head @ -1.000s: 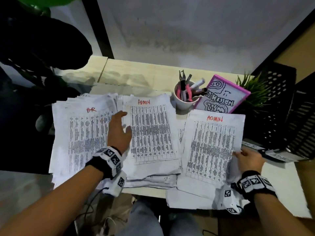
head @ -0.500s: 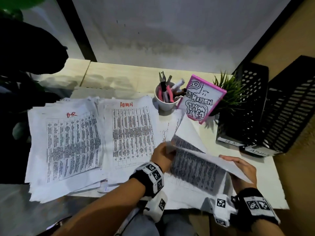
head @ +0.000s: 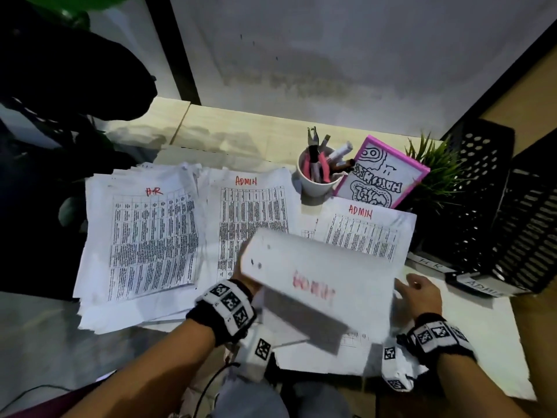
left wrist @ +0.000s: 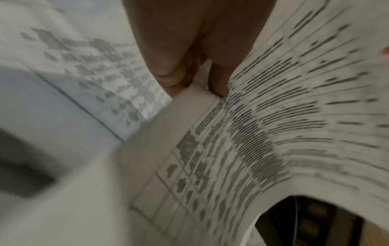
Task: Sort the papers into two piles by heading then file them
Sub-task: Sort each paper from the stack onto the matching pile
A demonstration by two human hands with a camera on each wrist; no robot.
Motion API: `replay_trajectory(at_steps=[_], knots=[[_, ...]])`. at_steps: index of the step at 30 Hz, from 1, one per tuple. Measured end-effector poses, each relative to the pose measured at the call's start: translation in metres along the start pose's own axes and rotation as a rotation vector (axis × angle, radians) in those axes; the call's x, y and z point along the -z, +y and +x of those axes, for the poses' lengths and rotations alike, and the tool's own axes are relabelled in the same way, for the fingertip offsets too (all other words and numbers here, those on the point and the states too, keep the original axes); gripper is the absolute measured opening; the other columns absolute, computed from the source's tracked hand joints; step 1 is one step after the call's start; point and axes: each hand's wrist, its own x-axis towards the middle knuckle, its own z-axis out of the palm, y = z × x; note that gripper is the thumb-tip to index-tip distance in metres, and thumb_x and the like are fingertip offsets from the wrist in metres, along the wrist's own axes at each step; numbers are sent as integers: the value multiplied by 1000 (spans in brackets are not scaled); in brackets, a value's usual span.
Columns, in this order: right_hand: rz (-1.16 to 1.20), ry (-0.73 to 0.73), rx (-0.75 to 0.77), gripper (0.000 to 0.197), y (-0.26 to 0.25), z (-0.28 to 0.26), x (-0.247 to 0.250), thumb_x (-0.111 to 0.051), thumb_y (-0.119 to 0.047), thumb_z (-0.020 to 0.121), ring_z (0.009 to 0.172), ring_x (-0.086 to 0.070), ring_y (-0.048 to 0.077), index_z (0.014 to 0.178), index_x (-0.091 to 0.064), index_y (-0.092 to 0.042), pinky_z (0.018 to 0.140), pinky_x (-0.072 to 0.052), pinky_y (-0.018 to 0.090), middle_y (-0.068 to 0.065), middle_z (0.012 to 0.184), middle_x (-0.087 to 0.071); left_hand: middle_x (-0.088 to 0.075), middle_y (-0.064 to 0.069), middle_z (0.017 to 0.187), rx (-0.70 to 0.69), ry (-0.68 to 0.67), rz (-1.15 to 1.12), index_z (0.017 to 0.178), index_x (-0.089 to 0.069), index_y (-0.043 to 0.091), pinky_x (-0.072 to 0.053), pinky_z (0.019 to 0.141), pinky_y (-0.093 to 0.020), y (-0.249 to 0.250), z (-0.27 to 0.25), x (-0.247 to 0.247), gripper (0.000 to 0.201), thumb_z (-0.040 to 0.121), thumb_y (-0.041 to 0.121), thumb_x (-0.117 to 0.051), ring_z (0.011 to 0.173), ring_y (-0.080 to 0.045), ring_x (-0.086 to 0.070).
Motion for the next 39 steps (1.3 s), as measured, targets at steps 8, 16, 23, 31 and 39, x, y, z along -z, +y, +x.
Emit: replay_trajectory(at_steps=[8,16,23,31,39], knots=[[19,75,-90,36,-4,-2,-15,-80,-12,69,52,-41,23,51,-49,-8,57,-36,27,9,53,-47,-52,-8,92,-114,369,101,88,-49,7,-42,79,-33,-18,65,69,33,75,15,-78,82,-21,-48],[116,229,71,8,-5,-16,4,-70,-9,80,73,-57,23,84,-71,-2,71,-45,28,15,76,-64,-58,-14,123,-130,311,318,114,-61,7,-42,93,-33,-35,90,77,30,85,7,-65,114,-29,-55],[408,226,171,38,-21,-31,26,-56,-1,90,72,-57,5,72,-64,-34,64,-45,11,-25,64,-65,-40,-9,137,-356,285,276,111,-58,14,-48,97,-42,-32,78,57,31,82,11,-70,112,-21,-53],[864,-38,282,26,-85,-59,22,-49,18,85,62,-61,3,83,-59,-6,70,-54,16,-9,60,-66,-54,11,115,-317,-217,29,97,-40,22,-50,90,-33,0,22,-11,49,71,24,-81,107,-15,-57],[307,-22,86,37,-58,-23,-12,-77,-34,76,72,-65,28,98,-65,-7,63,-56,31,10,79,-66,-66,0,88,-329,162,105,83,-63,16,-46,78,-29,-14,51,45,15,79,5,-72,76,-16,-60]])
